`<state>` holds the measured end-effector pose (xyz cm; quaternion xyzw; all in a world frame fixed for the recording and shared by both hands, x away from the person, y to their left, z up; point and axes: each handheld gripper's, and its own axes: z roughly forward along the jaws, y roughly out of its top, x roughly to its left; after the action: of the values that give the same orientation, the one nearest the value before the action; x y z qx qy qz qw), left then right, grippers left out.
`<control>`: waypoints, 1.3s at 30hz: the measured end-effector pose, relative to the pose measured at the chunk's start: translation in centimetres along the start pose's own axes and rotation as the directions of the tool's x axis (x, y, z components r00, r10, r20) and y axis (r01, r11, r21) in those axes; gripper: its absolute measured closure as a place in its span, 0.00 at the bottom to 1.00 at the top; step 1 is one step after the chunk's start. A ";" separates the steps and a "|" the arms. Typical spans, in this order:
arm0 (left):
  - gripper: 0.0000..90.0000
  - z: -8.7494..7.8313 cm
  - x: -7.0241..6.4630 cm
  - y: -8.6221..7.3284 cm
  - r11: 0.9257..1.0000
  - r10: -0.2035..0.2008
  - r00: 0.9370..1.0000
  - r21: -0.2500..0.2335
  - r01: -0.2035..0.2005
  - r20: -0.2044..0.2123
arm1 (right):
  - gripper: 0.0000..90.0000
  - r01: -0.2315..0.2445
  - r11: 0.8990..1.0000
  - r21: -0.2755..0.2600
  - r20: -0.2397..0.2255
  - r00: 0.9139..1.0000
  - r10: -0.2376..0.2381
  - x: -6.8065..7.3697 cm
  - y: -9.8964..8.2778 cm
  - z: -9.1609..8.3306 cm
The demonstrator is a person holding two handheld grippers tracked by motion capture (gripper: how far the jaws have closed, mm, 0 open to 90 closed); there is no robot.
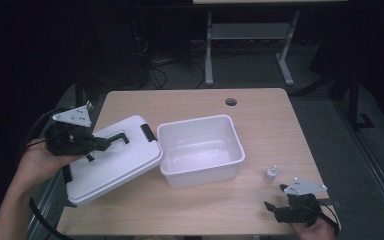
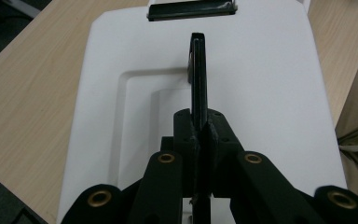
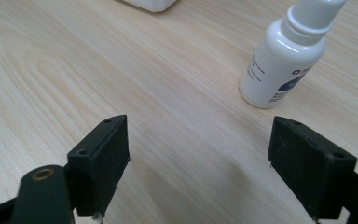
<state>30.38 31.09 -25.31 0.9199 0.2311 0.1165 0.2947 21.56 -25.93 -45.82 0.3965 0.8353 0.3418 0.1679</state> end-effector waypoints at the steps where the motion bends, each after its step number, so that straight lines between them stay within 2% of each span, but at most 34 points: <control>1: 0.93 -0.1 0.0 -0.3 1.000 -0.005 1.000 0.000 0.005 0.002 | 0.22 0.001 1.000 0.001 0.001 1.000 -0.001 0.0 0.0 0.0; 8: 0.93 0.0 -0.1 -1.7 1.000 -0.027 1.000 0.005 0.027 -0.005 | 0.22 0.000 1.000 -0.005 0.008 1.000 0.000 0.0 0.0 -0.2; 13: 0.93 0.1 -0.2 -2.8 1.000 -0.019 1.000 0.007 0.019 -0.002 | 0.22 0.001 1.000 -0.007 0.011 1.000 -0.001 -0.1 -0.1 -0.2; 17: 0.93 0.5 -0.2 -3.8 0.999 -0.034 0.999 0.013 0.034 -0.006 | 0.22 0.002 1.000 -0.001 0.013 1.000 -0.002 -0.1 -0.2 -0.2; 20: 0.93 1.2 -0.1 -4.8 0.999 -0.047 0.999 0.023 0.047 -0.005 | 0.22 0.003 1.000 0.000 0.017 1.000 -0.003 -0.1 -0.2 -0.2; 27: 0.93 2.1 -0.2 -6.1 0.998 -0.059 0.998 0.019 0.059 -0.005 | 0.22 -0.002 1.000 0.001 0.024 1.000 0.002 -0.3 -0.3 -0.2; 31: 0.93 3.3 -0.2 -6.9 0.997 -0.067 0.998 0.038 0.067 0.001 | 0.22 -0.006 1.000 0.005 0.028 1.000 0.006 -0.3 -0.4 -0.2; 39: 0.93 4.8 -0.4 -7.7 0.996 -0.070 0.998 0.057 0.069 0.004 | 0.22 -0.001 1.000 0.006 0.028 1.000 0.001 -0.2 -0.3 -0.2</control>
<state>29.03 34.07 -33.78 0.9196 0.2652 0.0967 0.2731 21.43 -26.33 -45.92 0.4023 0.8336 0.3337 0.1784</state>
